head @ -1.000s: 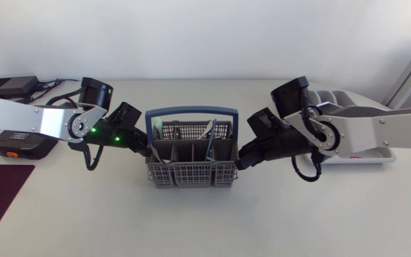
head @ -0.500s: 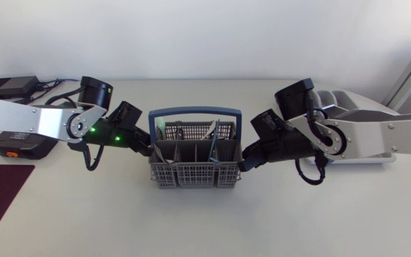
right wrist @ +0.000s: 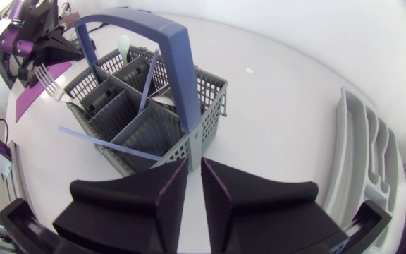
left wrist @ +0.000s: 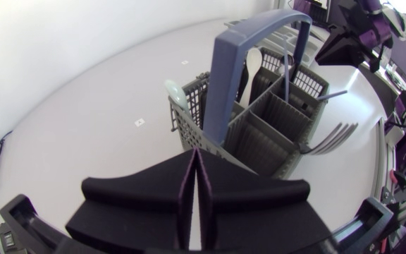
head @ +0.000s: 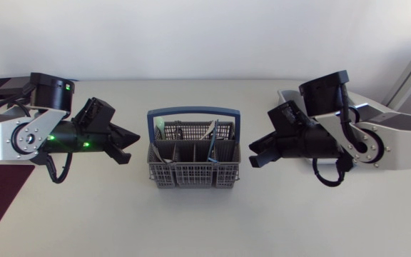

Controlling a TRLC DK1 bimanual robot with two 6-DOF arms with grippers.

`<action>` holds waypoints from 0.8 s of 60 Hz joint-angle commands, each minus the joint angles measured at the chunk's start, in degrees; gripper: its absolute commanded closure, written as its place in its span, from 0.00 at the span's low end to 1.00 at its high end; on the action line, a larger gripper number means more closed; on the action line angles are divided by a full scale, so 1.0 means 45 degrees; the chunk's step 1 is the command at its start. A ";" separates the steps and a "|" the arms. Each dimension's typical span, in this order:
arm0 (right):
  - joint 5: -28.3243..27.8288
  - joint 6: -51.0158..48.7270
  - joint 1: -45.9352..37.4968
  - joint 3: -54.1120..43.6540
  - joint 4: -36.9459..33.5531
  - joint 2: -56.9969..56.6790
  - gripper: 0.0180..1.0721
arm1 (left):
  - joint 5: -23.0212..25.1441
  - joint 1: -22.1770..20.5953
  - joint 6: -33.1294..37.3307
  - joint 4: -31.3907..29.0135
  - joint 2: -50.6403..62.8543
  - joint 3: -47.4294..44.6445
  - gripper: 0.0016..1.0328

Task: Unload the cutlery basket into the drawer organizer.

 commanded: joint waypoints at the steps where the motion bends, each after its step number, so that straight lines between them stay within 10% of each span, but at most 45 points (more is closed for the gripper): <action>1: 0.0145 -0.0099 -0.0035 -0.0548 -0.0065 -0.0161 0.67 | 0.0221 0.0095 0.0510 -0.0228 -0.0139 -0.0551 0.96; 32: 0.0340 -0.0060 0.0492 -0.0802 -0.1061 -0.2349 0.66 | 0.0182 -0.0432 0.0608 -0.1049 -0.1819 -0.0512 0.96; 48: 0.0731 -0.0119 0.2231 -0.1016 -0.1452 -0.3579 0.47 | -0.0170 -0.1350 0.0608 -0.1732 -0.5002 -0.1332 0.76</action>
